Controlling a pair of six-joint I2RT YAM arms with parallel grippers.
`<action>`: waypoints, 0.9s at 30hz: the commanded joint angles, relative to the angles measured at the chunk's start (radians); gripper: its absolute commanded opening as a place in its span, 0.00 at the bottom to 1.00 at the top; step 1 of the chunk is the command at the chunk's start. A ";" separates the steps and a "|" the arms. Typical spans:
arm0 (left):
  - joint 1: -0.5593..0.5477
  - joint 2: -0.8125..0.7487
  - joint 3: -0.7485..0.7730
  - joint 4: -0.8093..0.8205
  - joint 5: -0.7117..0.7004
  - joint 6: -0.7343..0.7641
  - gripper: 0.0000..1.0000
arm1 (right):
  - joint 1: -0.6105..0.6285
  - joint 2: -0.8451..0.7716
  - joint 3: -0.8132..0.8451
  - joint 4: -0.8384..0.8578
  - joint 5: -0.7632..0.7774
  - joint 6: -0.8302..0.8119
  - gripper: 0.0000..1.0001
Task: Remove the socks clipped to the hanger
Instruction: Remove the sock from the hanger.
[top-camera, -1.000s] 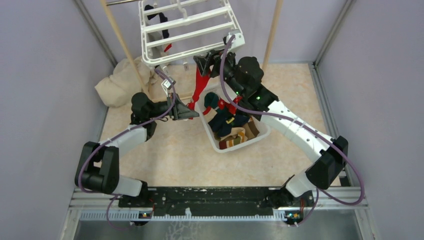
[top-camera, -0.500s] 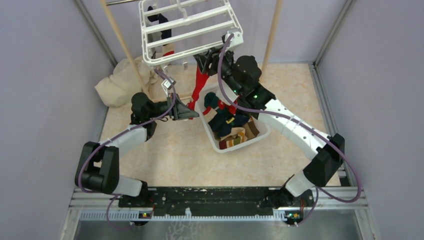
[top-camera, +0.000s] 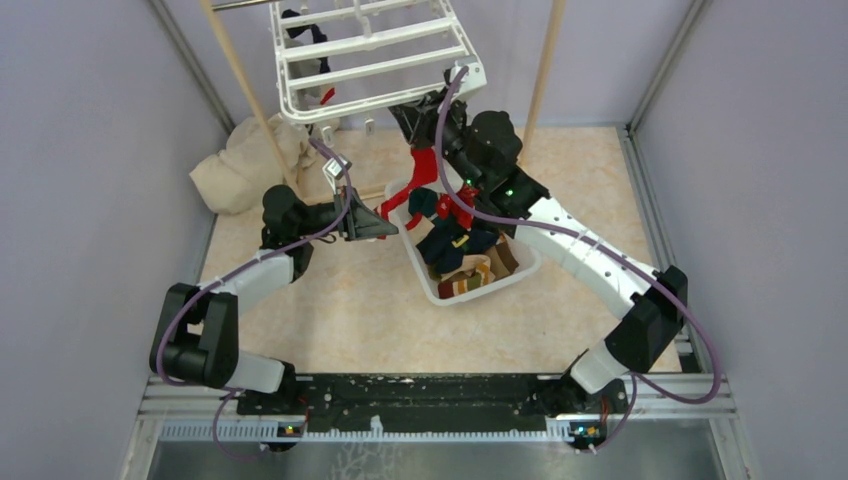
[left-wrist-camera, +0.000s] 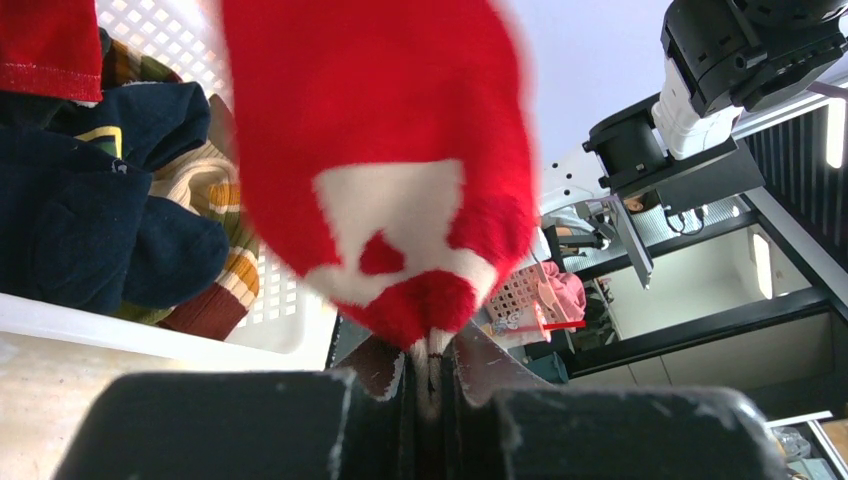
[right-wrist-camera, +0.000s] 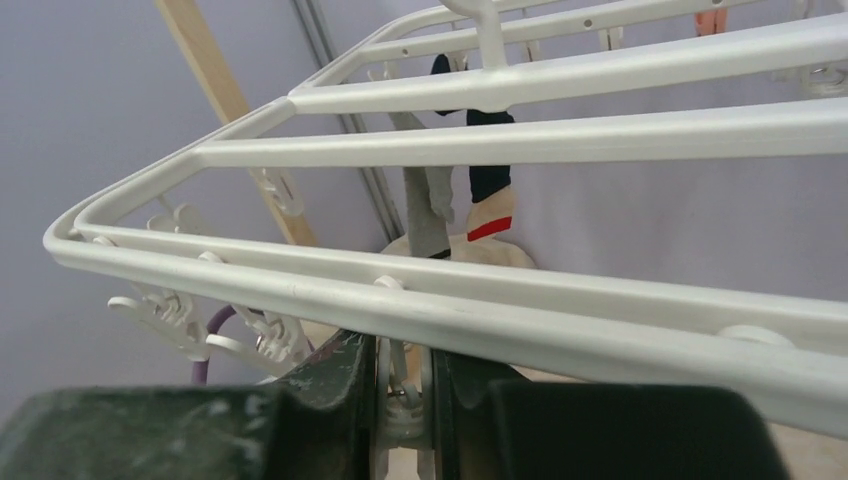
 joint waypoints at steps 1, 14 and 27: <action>0.007 0.001 -0.001 0.035 0.020 0.007 0.10 | -0.005 -0.011 0.051 0.058 0.011 0.009 0.00; 0.005 -0.034 0.022 -0.004 0.015 0.008 0.11 | -0.007 -0.034 0.021 0.024 0.008 0.036 0.50; -0.017 -0.114 0.084 -0.183 -0.013 0.084 0.13 | -0.007 -0.272 -0.254 -0.037 0.026 0.101 0.99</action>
